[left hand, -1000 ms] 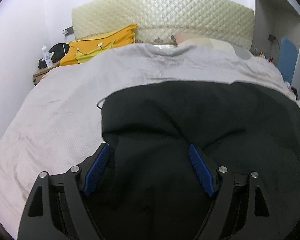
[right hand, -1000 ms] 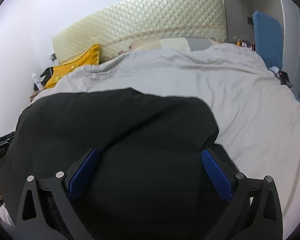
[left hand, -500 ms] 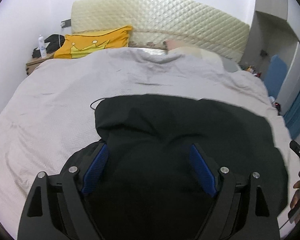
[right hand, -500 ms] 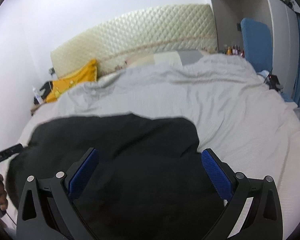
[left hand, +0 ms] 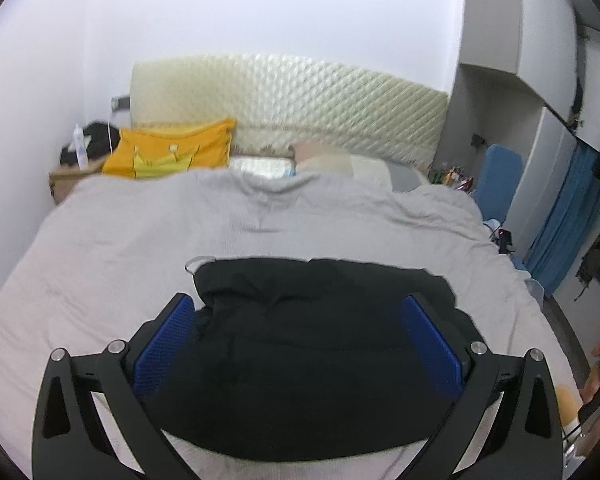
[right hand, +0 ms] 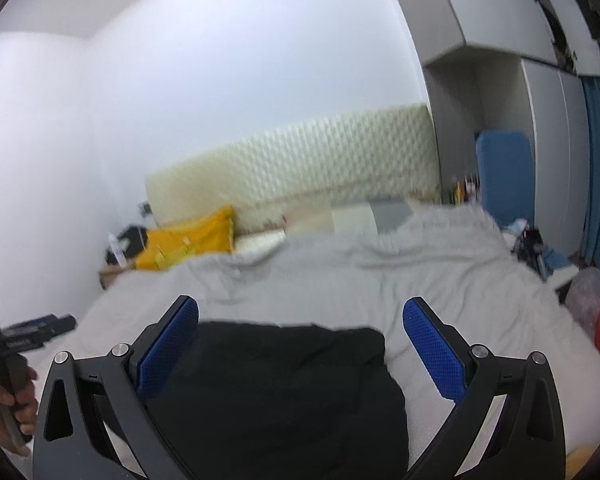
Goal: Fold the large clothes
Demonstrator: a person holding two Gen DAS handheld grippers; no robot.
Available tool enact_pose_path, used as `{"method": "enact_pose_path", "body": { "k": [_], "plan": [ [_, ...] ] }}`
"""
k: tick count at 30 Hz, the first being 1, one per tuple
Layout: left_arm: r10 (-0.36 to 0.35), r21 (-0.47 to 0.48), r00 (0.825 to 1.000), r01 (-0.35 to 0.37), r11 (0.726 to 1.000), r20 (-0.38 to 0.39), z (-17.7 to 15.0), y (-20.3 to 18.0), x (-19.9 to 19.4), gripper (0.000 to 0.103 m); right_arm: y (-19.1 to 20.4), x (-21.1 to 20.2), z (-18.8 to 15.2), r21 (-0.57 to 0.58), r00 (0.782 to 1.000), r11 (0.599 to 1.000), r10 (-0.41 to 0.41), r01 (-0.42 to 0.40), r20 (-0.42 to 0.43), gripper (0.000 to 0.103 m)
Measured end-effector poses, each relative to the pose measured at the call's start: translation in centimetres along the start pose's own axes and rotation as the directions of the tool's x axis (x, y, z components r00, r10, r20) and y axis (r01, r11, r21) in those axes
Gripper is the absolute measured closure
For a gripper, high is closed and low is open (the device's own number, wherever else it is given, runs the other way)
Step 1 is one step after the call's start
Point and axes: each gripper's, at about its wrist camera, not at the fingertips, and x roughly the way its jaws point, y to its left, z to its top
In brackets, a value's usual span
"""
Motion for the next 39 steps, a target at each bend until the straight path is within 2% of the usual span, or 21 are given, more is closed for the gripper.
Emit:
{"method": "enact_pose_path", "body": {
  "k": [4, 7, 10, 13, 17, 20, 24, 28, 30, 33, 39],
  "plan": [
    [0.003, 0.032, 0.997, -0.005, 0.999, 0.077, 0.7, -1.5, -5.4, 0.0, 2.0, -5.6, 1.9, -0.042, 0.996, 0.999, -0.002, 0.006, 0.085, 0.0],
    [-0.006, 0.053, 0.992, -0.001, 0.999, 0.127, 0.7, -2.5, -9.2, 0.0, 3.2, -8.4, 2.1, -0.054, 0.993, 0.999, 0.007, -0.001, 0.115, 0.0],
    [-0.002, 0.06, 0.985, -0.008, 0.998, 0.171, 0.3, -3.2, -12.3, 0.0, 4.5, -11.0, 1.6, -0.073, 0.993, 0.997, 0.011, -0.002, 0.118, 0.0],
    [-0.011, 0.067, 0.98, -0.002, 0.998, 0.197, -0.4, -3.7, -14.6, 0.0, 6.6, -12.7, 0.1, -0.145, 0.993, 0.989, 0.002, 0.016, 0.119, 0.0],
    [-0.015, 0.085, 0.974, -0.005, 0.996, 0.225, -2.1, -4.2, -16.6, 0.0, 7.7, -14.5, -2.0, -0.139, 0.992, 0.99, 0.05, -0.033, 0.118, 0.0],
    [-0.024, 0.101, 0.974, 0.001, 0.995, 0.226, -3.4, -4.7, -17.1, 0.0, 7.9, -15.2, -3.3, -0.118, 0.992, 0.992, 0.063, -0.049, 0.111, 0.0],
    [-0.019, 0.127, 0.982, -0.005, 0.992, 0.189, -5.1, -5.5, -16.4, 0.0, 8.4, -15.4, -5.1, -0.107, 0.993, 0.992, 0.07, -0.06, 0.092, 0.0],
    [-0.011, 0.152, 0.987, -0.013, 0.988, 0.157, -6.9, -6.6, -16.0, 0.0, 9.1, -15.5, -6.9, -0.129, 0.997, 0.991, 0.048, -0.04, 0.06, 0.0],
    [-0.029, 0.143, 0.991, 0.01, 0.99, 0.128, -7.7, -6.8, -15.4, 0.0, 9.2, -15.7, -7.8, -0.135, 0.998, 0.99, 0.038, -0.031, 0.046, 0.0],
    [-0.016, 0.129, 0.996, 0.004, 0.992, 0.093, -8.7, -6.8, -14.5, 0.0, 8.8, -15.5, -9.2, -0.118, 1.0, 0.993, 0.005, -0.002, 0.026, 0.0],
    [0.003, 0.097, 0.998, -0.009, 0.995, 0.057, -10.3, -6.7, -13.2, 0.0, 8.1, -14.0, -11.4, -0.103, 0.999, 0.995, -0.001, -0.003, -0.038, 0.0]
  ]
}}
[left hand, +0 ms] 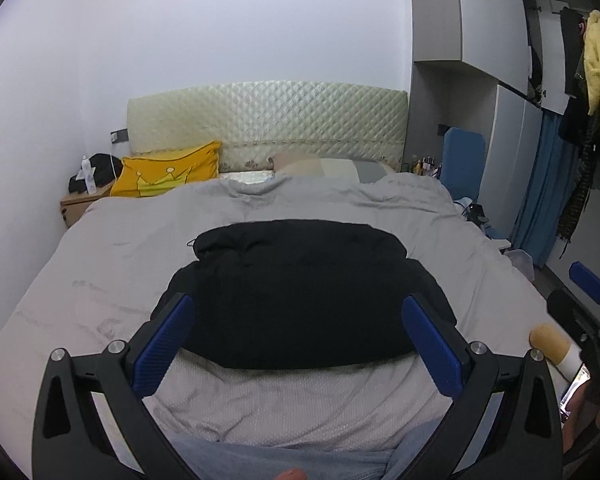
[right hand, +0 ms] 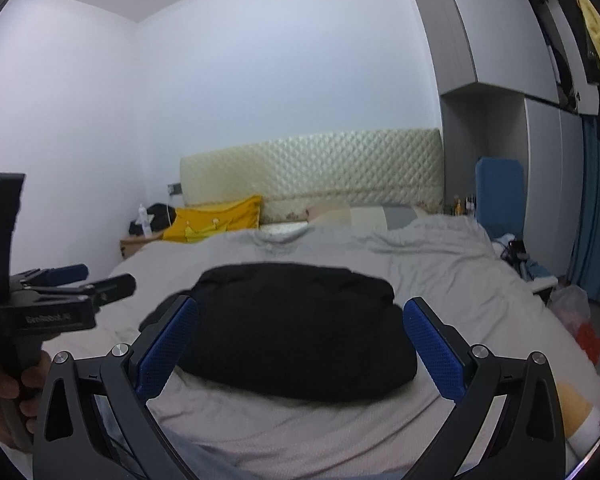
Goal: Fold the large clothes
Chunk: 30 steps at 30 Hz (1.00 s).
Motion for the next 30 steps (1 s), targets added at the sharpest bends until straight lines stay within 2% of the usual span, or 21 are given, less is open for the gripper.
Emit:
{"method": "enact_pose_path", "body": {
  "k": [5, 17, 30],
  "plan": [
    [0.015, -0.002, 1.0, -0.015, 1.0, -0.01, -0.5, -0.2, 0.4, 0.0, -0.6, 0.9, -0.8, 0.039, 1.0, 0.999, 0.009, -0.008, -0.023, 0.0],
    [0.014, -0.009, 0.998, -0.014, 1.0, -0.065, -1.2, 0.2, 2.3, 0.0, -0.8, 2.5, -1.5, 0.036, 0.998, 0.999, 0.01, -0.007, -0.07, 0.0],
    [0.01, -0.003, 0.998, -0.01, 1.0, -0.066, -1.1, 0.5, 2.4, 0.0, -0.7, 2.4, -1.6, 0.04, 0.998, 0.999, 0.006, -0.003, -0.068, 0.0]
  ]
}}
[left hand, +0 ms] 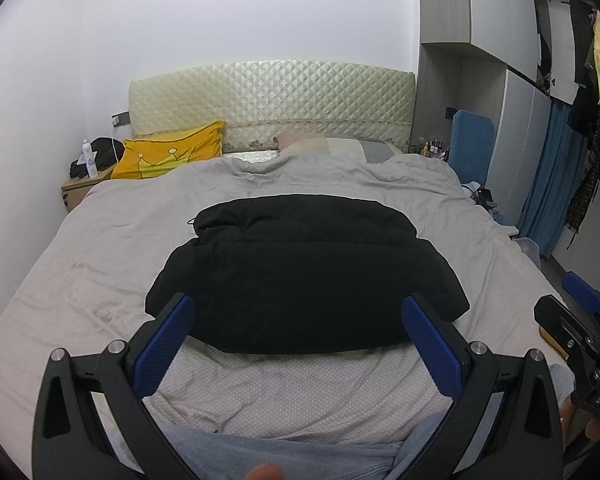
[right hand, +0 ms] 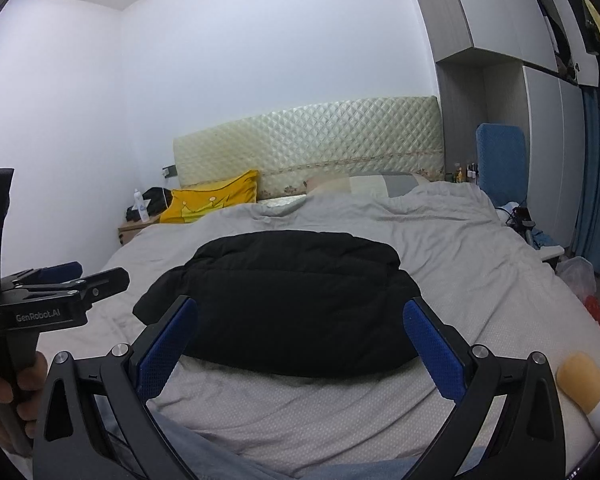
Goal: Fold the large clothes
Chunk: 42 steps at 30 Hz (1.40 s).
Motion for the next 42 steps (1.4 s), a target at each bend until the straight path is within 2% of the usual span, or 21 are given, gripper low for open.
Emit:
{"method": "enact_pose_path", "body": {
  "k": [42],
  "plan": [
    [-0.008, -0.013, 1.0, 0.008, 1.0, 0.004, -0.33, -0.05, -0.79, 0.0, 0.47, 0.03, -0.54, 0.001, 1.0, 1.0, -0.019, 0.019, -0.009, 0.0]
  ]
}}
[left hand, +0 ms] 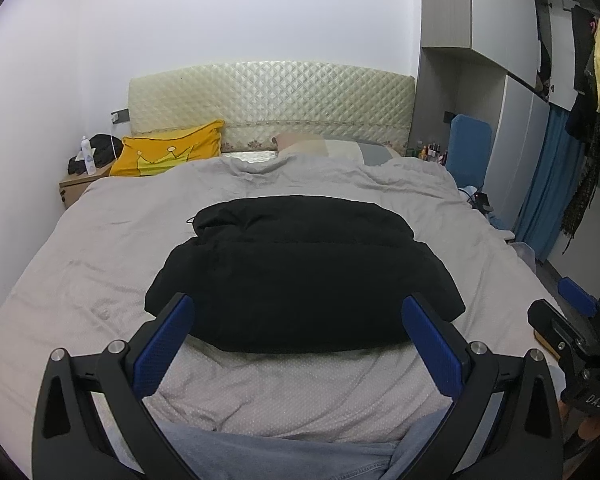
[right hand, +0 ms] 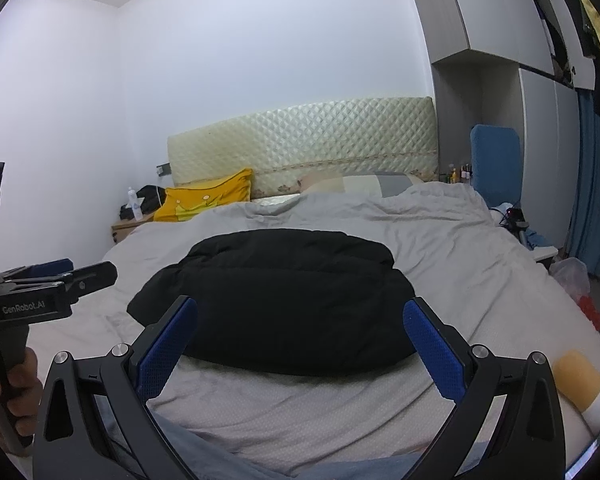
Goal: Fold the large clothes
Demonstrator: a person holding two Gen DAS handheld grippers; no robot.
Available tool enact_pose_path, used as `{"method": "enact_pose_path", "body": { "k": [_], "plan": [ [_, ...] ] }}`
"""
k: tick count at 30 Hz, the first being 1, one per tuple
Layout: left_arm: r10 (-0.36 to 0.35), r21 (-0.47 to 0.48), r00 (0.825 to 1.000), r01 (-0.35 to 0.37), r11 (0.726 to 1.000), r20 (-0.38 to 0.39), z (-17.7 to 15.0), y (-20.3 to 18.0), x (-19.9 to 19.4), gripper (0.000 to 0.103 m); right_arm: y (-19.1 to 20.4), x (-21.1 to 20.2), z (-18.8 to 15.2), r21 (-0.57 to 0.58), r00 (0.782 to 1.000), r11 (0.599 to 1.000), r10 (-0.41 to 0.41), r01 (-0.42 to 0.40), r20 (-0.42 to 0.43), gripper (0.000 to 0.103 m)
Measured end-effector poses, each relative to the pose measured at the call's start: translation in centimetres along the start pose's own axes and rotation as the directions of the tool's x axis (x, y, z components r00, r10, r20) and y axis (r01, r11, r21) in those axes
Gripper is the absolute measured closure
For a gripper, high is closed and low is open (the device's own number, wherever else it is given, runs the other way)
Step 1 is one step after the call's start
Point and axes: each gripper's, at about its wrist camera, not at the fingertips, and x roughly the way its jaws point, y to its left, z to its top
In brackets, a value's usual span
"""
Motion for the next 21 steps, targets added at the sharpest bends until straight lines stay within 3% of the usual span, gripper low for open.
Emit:
{"method": "enact_pose_path", "body": {
  "k": [21],
  "plan": [
    [-0.004, -0.004, 1.0, 0.004, 1.0, -0.002, -0.12, -0.09, 0.3, 0.0, -0.41, -0.04, 0.17, -0.002, 1.0, 1.0, 0.012, -0.012, -0.001, 0.0]
  ]
}}
